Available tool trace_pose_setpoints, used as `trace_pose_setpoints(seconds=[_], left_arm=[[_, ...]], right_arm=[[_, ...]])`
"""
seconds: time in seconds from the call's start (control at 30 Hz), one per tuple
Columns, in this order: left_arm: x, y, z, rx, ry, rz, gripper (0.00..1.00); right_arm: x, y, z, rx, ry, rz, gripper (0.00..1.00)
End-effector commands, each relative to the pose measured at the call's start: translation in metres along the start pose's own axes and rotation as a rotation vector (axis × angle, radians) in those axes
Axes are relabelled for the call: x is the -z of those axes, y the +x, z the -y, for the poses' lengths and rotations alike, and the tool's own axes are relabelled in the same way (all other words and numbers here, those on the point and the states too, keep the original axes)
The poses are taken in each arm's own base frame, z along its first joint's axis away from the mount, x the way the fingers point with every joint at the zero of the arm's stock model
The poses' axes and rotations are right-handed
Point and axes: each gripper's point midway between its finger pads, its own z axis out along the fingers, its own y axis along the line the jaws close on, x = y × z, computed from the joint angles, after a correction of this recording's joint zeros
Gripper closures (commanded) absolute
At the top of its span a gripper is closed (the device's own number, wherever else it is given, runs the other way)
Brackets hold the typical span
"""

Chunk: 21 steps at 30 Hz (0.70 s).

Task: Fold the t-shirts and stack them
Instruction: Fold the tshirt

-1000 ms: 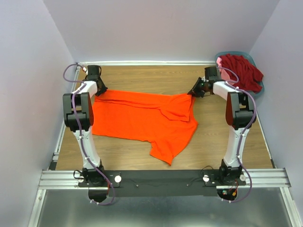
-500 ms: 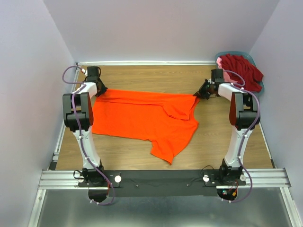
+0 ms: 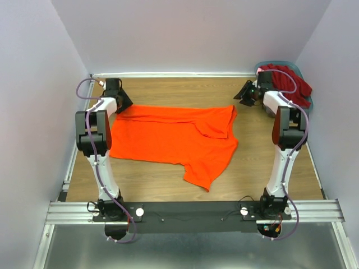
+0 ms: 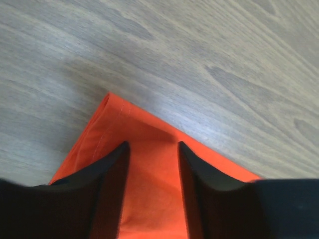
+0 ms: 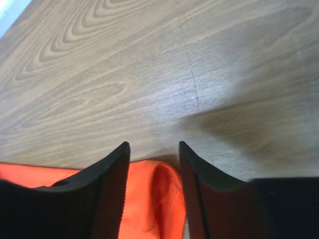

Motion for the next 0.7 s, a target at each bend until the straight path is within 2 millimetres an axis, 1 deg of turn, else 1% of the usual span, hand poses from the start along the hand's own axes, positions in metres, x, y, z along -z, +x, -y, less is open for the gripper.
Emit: trace_pose_setpoints(seconds=[0.0,0.03,0.07,0.1,0.13,0.17,0.2,0.23,0.27,0.3,0.33,0.37,0.4,0.43,0.47,0.5,0.53,0.57,0.6,0.63,0.67], left_arm=[[0.050,-0.052,0.025,-0.029,0.027,0.108,0.38],[0.062,-0.062,0.030,-0.040,0.035,0.132,0.35],[0.072,-0.069,0.031,-0.041,0.035,0.150,0.33],[0.095,-0.078,0.033,-0.045,0.039,0.186,0.30],[0.108,-0.080,0.034,-0.044,0.046,0.201,0.30],[0.113,-0.067,0.024,-0.048,0.028,0.186,0.29],[0.139,-0.074,0.025,-0.043,0.036,0.235,0.29],[0.146,-0.068,0.019,-0.042,0.024,0.237,0.29],[0.145,-0.046,0.003,-0.042,-0.004,0.206,0.29],[0.150,-0.039,-0.005,-0.042,-0.029,0.208,0.29],[0.166,-0.038,-0.008,-0.041,-0.024,0.234,0.29],[0.162,-0.012,-0.024,-0.053,-0.052,0.191,0.29],[0.164,-0.002,-0.029,-0.059,-0.057,0.183,0.29],[0.172,0.001,-0.028,-0.063,-0.039,0.202,0.29],[0.168,0.020,-0.037,-0.072,-0.048,0.168,0.29],[0.168,0.029,-0.036,-0.076,-0.028,0.153,0.29],[0.170,0.032,-0.033,-0.079,-0.008,0.158,0.29],[0.167,0.045,-0.036,-0.081,-0.005,0.134,0.30],[0.167,0.050,-0.033,-0.080,0.017,0.121,0.31],[0.168,0.054,-0.028,-0.086,0.030,0.119,0.31],[0.166,0.061,-0.030,-0.088,0.027,0.108,0.32]], right_arm=[[0.020,-0.016,-0.006,0.060,0.021,0.043,0.43],[0.028,-0.016,-0.007,0.075,0.026,0.044,0.39],[0.036,-0.013,-0.008,0.080,0.032,0.039,0.39],[0.057,-0.016,-0.019,0.091,0.021,0.055,0.39],[0.065,-0.008,-0.017,0.092,0.027,0.043,0.39],[0.069,0.013,-0.006,0.081,0.055,0.005,0.39],[0.091,0.017,-0.012,0.086,0.053,0.016,0.39],[0.099,0.028,-0.011,0.087,0.063,0.003,0.39],[0.103,0.054,0.006,0.070,0.101,-0.044,0.39],[0.110,0.066,0.011,0.067,0.113,-0.063,0.39],[0.127,0.070,0.008,0.066,0.107,-0.052,0.39],[0.130,0.097,0.025,0.048,0.138,-0.102,0.39],[0.134,0.111,0.022,0.061,0.130,-0.126,0.39],[0.138,0.123,0.022,0.065,0.124,-0.144,0.40],[0.144,0.129,0.019,0.069,0.109,-0.146,0.44],[0.147,0.137,0.018,0.074,0.103,-0.159,0.46],[0.146,0.153,0.018,0.087,0.096,-0.193,0.48],[0.147,0.160,0.012,0.096,0.075,-0.212,0.52],[0.145,0.168,0.008,0.108,0.065,-0.233,0.56],[0.143,0.178,-0.005,0.136,0.040,-0.259,0.60],[0.140,0.185,-0.010,0.143,0.033,-0.281,0.63]])
